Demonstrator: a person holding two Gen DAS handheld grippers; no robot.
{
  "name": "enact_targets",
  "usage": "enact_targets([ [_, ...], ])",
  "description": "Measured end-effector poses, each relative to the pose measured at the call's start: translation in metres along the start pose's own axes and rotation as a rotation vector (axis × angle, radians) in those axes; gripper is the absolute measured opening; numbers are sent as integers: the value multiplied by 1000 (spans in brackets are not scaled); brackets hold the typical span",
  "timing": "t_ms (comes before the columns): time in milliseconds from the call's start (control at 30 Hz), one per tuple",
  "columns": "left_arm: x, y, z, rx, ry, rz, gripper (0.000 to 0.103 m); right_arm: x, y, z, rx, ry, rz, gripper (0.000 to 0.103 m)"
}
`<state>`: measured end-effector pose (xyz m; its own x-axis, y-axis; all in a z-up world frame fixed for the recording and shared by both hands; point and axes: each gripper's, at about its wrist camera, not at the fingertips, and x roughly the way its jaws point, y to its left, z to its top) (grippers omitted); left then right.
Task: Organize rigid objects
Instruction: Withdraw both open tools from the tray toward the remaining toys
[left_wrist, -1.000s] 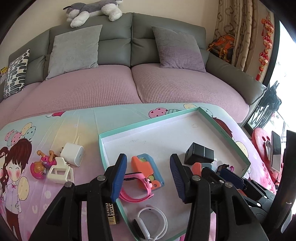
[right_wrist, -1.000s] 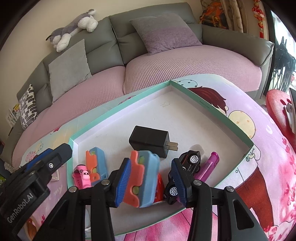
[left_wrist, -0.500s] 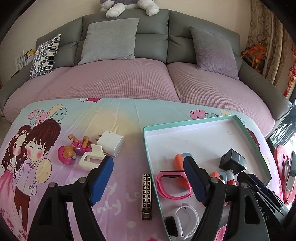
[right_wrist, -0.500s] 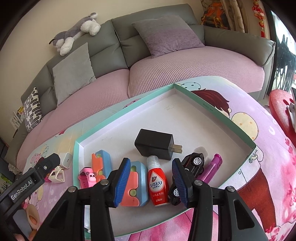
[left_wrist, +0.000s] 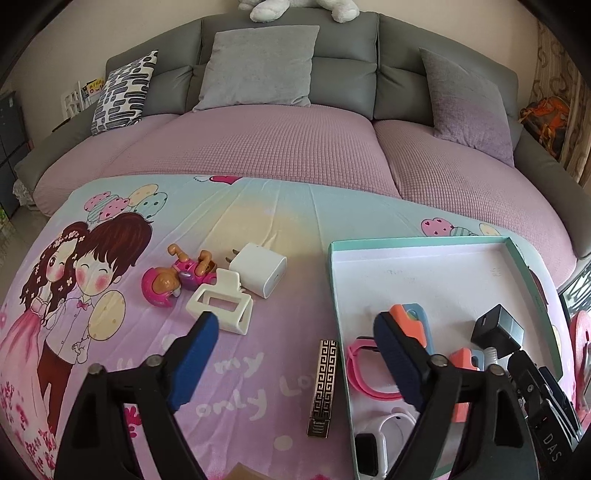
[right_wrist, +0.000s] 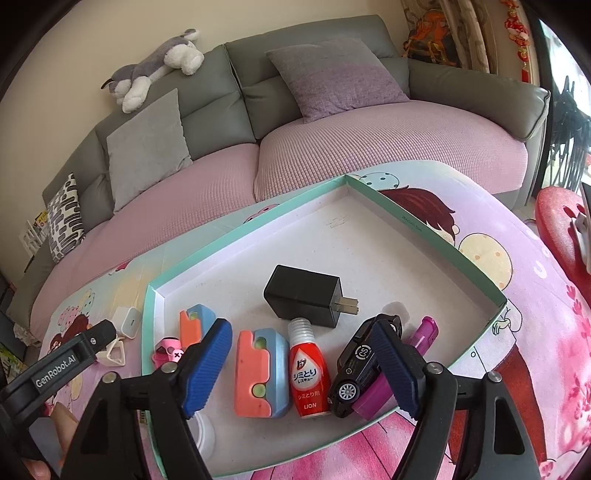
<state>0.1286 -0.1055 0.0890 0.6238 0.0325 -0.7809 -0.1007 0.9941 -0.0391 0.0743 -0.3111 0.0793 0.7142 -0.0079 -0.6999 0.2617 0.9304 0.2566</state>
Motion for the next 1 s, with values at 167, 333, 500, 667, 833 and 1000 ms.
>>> enact_targets([
  [167, 1, 2, -2, -27, -8, 21, 101, 1, 1, -1, -28, -7, 1, 103],
  [333, 2, 5, -3, -65, -10, 8, 101, 0, 4, -1, -49, -13, -5, 103],
  [500, 4, 2, -5, -52, -7, 16, 101, -1, 3, -1, -50, -11, -4, 103],
  [667, 3, -2, -5, -45, -4, 10, 101, 1, 3, -2, -55, -1, -9, 103],
  [833, 0, 4, -3, -69, -15, 3, 101, -3, 7, -1, -58, -17, -10, 103],
  [1000, -7, 23, 3, -115, -38, 21, 101, -11, 24, -1, -95, -50, 22, 103],
])
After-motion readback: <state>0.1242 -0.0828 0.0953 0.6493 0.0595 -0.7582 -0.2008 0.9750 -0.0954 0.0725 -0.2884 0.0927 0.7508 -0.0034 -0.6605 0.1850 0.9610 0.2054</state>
